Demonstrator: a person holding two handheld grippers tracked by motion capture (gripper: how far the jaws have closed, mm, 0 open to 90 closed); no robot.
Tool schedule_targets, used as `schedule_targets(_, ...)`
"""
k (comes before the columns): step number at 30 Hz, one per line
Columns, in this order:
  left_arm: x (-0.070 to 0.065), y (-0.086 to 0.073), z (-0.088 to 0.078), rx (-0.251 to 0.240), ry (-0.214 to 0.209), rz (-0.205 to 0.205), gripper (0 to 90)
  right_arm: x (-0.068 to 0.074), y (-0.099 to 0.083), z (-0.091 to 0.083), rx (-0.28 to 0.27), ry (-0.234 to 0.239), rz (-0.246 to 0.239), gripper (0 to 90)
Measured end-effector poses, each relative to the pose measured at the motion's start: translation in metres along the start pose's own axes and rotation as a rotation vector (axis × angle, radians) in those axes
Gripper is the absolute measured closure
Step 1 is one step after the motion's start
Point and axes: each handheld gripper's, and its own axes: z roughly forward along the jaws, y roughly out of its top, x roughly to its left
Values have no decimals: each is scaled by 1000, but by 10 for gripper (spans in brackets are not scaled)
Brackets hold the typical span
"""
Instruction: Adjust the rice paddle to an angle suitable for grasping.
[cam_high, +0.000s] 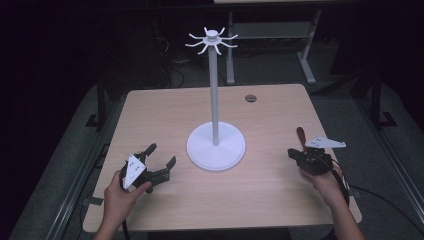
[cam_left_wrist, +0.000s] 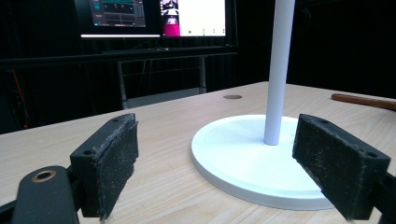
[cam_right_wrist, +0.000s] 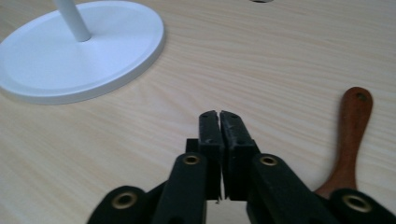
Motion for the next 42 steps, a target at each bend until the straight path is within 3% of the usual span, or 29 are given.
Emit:
schedule_targets(15,1,0,0,0,4,-7,137,-43,12,7,-22,-76,80,895)
schedule_targets(17,0,0,0,-1,4,-7,137,-50,13,10,-13,-89,86,894)
schedule_targets(18,0,0,0,-1,4,-5,137,-58,15,13,-12,-118,91,894)
schedule_targets(20,0,0,0,0,3,-4,137,-60,16,14,-11,-127,93,894)
schedule_targets(21,0,0,0,-2,4,-8,137,-67,17,17,-5,-154,98,895)
schedule_targets(29,0,0,0,0,4,-13,137,-92,12,34,39,-200,138,894)
schedule_targets(34,0,0,0,0,1,-5,137,-99,8,47,78,-210,159,888)
schedule_targets(37,0,0,0,-1,1,-4,137,-99,4,52,118,-219,142,895)
schedule_targets(42,0,0,0,-2,-1,-4,137,-102,2,52,134,-217,152,897)
